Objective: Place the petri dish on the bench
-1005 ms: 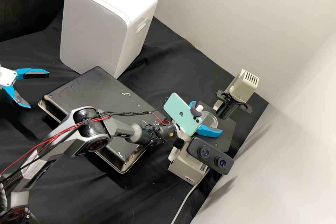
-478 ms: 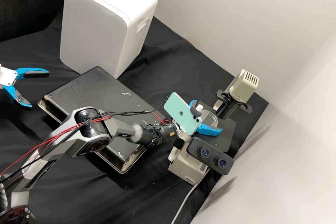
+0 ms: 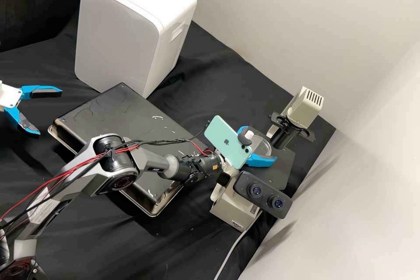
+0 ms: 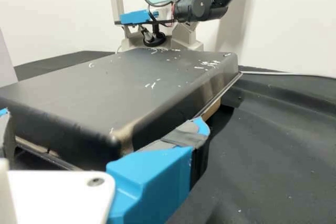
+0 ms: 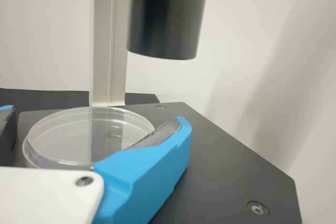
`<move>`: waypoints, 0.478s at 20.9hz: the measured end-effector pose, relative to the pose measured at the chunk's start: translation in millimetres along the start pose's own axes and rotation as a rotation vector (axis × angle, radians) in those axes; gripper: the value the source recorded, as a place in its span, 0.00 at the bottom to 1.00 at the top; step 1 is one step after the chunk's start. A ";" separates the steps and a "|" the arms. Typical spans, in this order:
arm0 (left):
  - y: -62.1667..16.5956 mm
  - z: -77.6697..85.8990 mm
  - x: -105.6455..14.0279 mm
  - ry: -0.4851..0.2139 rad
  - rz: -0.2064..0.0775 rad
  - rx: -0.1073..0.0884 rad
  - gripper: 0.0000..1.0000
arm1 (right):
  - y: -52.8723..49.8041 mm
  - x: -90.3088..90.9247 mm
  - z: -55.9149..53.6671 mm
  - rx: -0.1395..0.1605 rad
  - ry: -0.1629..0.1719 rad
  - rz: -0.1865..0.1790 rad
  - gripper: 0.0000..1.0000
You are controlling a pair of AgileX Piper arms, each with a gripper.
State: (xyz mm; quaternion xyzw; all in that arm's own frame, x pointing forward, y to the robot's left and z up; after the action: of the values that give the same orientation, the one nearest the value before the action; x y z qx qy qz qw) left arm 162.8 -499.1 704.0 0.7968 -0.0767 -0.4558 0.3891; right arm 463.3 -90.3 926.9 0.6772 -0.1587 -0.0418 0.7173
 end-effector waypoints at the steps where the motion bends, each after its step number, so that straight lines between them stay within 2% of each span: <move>1: 0.8 -0.4 0.8 0.000 0.003 0.002 1.00 | -0.2 0.0 -0.2 -0.001 0.002 -0.002 0.00; 10: 0.5 -0.6 0.9 0.001 0.002 0.001 1.00 | -1.8 0.0 -1.8 -0.011 0.020 -0.019 0.00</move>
State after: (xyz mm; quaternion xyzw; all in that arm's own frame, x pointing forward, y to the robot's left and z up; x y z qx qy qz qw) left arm 163.9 -499.5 703.9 0.7970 -0.0774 -0.4552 0.3893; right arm 464.1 -88.6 925.1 0.6752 -0.1447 -0.0427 0.7220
